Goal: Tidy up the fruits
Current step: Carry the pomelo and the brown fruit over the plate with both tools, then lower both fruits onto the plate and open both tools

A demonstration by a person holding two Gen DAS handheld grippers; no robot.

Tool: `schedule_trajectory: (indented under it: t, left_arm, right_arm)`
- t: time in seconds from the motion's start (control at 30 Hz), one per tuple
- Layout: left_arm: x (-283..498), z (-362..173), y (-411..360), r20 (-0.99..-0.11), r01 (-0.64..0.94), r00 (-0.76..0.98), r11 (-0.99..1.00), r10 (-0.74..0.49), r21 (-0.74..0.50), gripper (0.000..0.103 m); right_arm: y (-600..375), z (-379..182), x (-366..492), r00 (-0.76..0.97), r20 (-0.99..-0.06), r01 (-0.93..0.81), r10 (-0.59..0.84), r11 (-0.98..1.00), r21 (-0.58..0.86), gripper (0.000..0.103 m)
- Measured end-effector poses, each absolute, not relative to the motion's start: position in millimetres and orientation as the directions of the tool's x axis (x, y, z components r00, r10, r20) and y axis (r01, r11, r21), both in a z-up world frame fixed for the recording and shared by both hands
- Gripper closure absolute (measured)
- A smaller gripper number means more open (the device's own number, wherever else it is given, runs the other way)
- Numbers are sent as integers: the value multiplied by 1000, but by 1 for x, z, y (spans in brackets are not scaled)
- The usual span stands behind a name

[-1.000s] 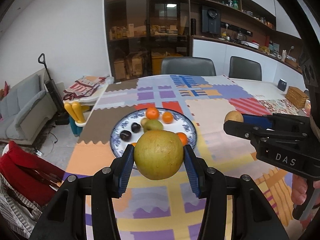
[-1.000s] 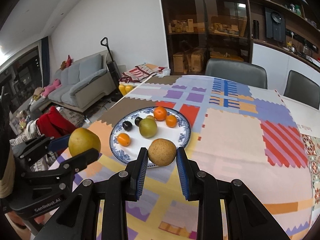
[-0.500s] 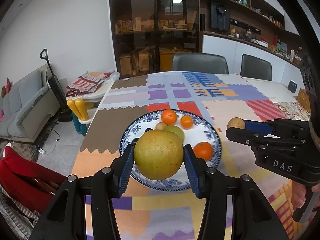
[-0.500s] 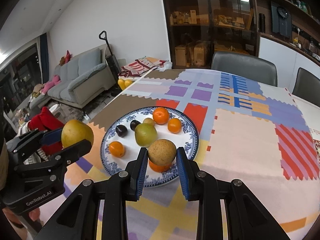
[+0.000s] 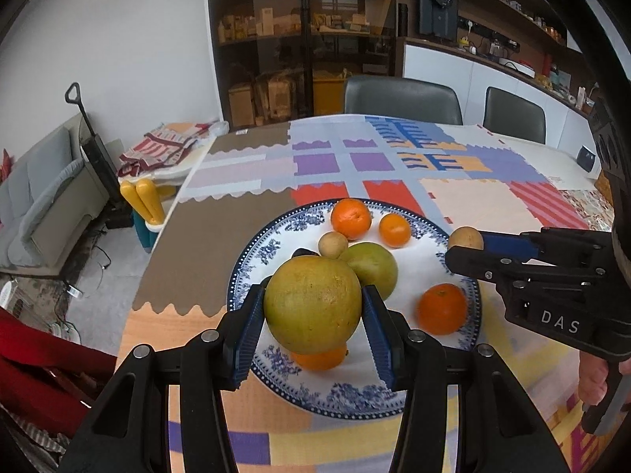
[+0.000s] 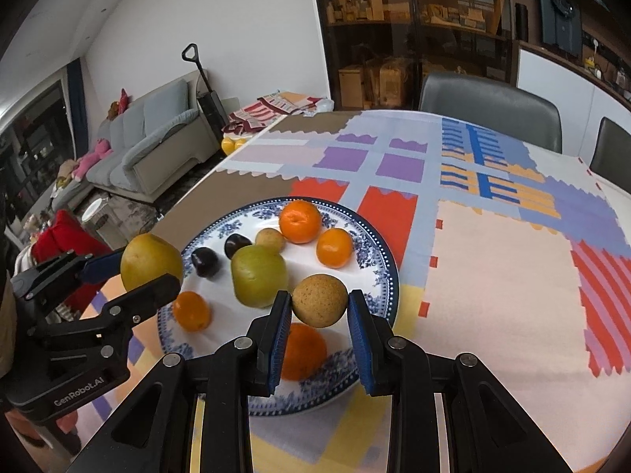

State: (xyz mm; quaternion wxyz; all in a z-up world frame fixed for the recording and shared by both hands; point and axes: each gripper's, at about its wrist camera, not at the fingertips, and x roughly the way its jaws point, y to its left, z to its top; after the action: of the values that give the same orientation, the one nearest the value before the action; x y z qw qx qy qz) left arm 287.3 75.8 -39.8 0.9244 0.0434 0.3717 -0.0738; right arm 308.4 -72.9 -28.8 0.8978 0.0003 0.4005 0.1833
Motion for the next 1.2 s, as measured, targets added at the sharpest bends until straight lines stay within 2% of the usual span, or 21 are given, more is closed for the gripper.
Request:
schedule_trajectory:
  t: [0.23, 0.3, 0.33, 0.37, 0.63, 0.7, 0.9, 1.2]
  left_arm:
    - [293, -51, 70, -713, 201, 693, 978, -108, 47, 54]
    - [289, -49, 67, -697, 200, 710, 977, -95, 71, 46]
    - [287, -47, 67, -688, 194, 721, 978, -86, 81, 36]
    - [284, -44, 66, -678, 186, 732, 978, -76, 92, 32]
    - [259, -19, 61, -655, 161, 753, 983, -62, 92, 30]
    - [250, -12, 59, -648, 153, 759, 984, -62, 86, 26]
    - [218, 15, 50, -620, 144, 782, 987, -71, 68, 17]
    - [160, 49, 30, -566, 155, 820, 985, -86, 75, 3]
  right_arm:
    - [-68, -39, 322, 593, -731, -330, 337, 930, 162, 72]
    - [-68, -38, 322, 596, -728, -328, 339, 930, 165, 67]
    - [-69, -38, 321, 599, -727, -323, 336, 932, 165, 64]
    - [-70, -37, 320, 601, -725, -321, 336, 932, 166, 62]
    - [-84, -17, 291, 642, -694, -303, 325, 940, 159, 62]
    - [-88, -9, 278, 662, -680, -296, 314, 944, 147, 53]
    - [-107, 19, 236, 726, -637, -244, 260, 963, 115, 39]
    - [-132, 47, 174, 769, -607, -173, 200, 979, 104, 28]
